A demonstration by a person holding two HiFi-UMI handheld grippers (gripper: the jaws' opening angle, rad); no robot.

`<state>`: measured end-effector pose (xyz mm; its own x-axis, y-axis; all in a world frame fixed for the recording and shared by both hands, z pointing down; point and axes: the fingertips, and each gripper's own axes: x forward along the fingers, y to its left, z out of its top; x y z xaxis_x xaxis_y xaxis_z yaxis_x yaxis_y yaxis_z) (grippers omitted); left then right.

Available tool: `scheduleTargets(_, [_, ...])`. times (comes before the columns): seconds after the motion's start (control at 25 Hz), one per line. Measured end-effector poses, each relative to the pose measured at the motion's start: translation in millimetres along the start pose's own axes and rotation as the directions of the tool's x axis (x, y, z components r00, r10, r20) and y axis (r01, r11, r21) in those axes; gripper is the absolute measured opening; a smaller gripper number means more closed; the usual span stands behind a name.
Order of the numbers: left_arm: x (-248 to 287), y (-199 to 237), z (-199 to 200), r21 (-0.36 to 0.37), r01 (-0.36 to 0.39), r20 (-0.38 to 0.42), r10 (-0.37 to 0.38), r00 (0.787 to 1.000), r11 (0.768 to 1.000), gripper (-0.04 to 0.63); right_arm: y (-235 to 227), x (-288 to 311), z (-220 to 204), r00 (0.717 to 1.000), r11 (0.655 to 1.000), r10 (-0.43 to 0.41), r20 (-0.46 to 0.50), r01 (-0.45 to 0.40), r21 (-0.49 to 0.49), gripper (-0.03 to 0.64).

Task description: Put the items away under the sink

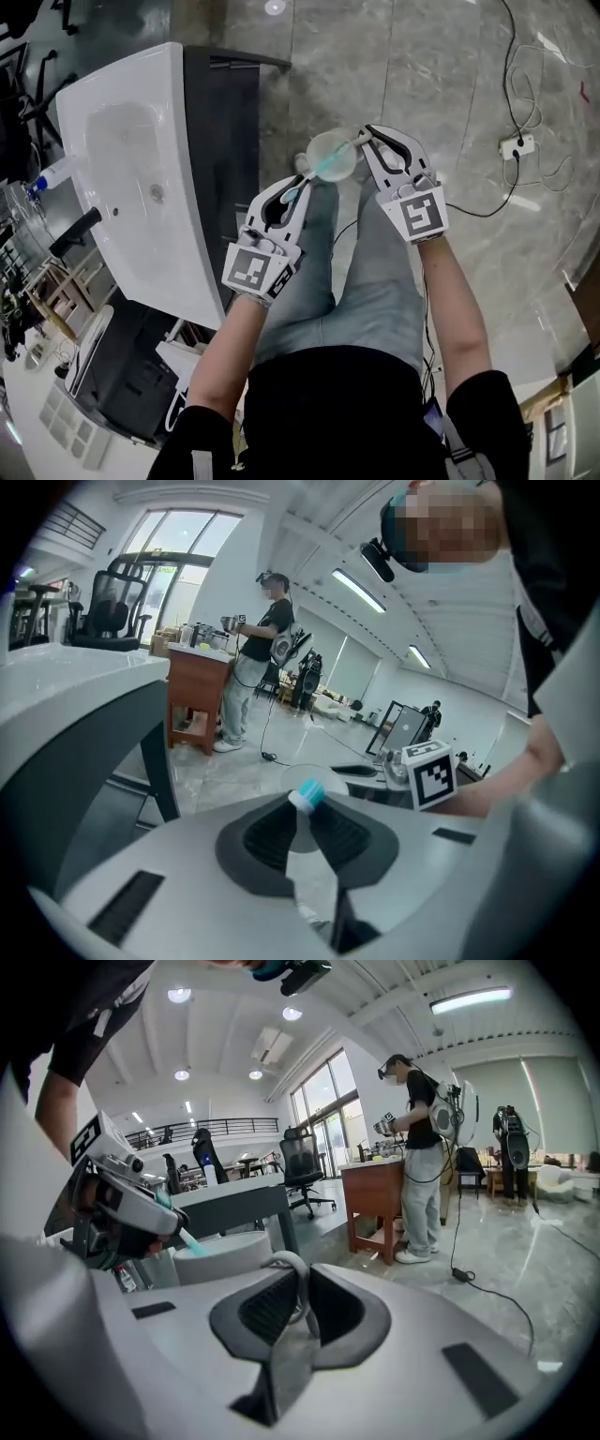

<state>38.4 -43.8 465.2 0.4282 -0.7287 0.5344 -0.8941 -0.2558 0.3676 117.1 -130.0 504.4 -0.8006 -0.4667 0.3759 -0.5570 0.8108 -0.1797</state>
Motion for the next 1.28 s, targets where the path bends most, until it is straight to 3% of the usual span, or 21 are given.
scheduleTargets(0.2, [21.8,35.0,-40.9,0.0,-0.047,0.01,0.047,0.999,0.999,0.055,-0.9,36.0,-45.8,1.0,1.0,0.002,-0.007,-0.002,-0.021,0.055])
scheduleTargets(0.44, [33.7,77.4,-80.6,-0.02,-0.117,0.003,0.117,0.993,0.993,0.055,8.5,82.0,-92.5,1.0,1.0,0.002,0.007,-0.002,0.03,0.055])
scheduleTargets(0.64, [39.2,111.2,-104.2,-0.04,-0.18,0.01,0.18,0.984,0.983,0.055,17.1,117.6,-118.6,0.999,0.999,0.037,0.006,-0.037,-0.007,0.054])
scheduleTargets(0.76, [39.0,131.4,-113.8,-0.051,-0.212,0.012,0.213,0.977,0.976,0.055,27.4,141.3,-127.9,0.998,0.998,0.061,0.029,-0.061,0.019,0.055])
scheduleTargets(0.84, [36.4,145.5,-118.0,-0.059,-0.248,0.011,0.249,0.968,0.967,0.057,35.0,155.7,-133.2,0.996,0.996,0.09,0.023,-0.09,0.01,0.054])
scheduleTargets(0.96, [32.2,161.1,-120.9,-0.091,-0.305,0.013,0.307,0.952,0.948,0.117,45.2,174.7,-138.6,0.991,0.991,0.133,0.016,-0.133,-0.005,0.054])
scheduleTargets(1.28, [22.2,169.4,-131.3,-0.108,-0.406,0.02,0.41,0.912,0.907,0.164,63.9,216.0,-142.4,0.98,0.982,0.189,0.059,-0.189,0.004,0.054])
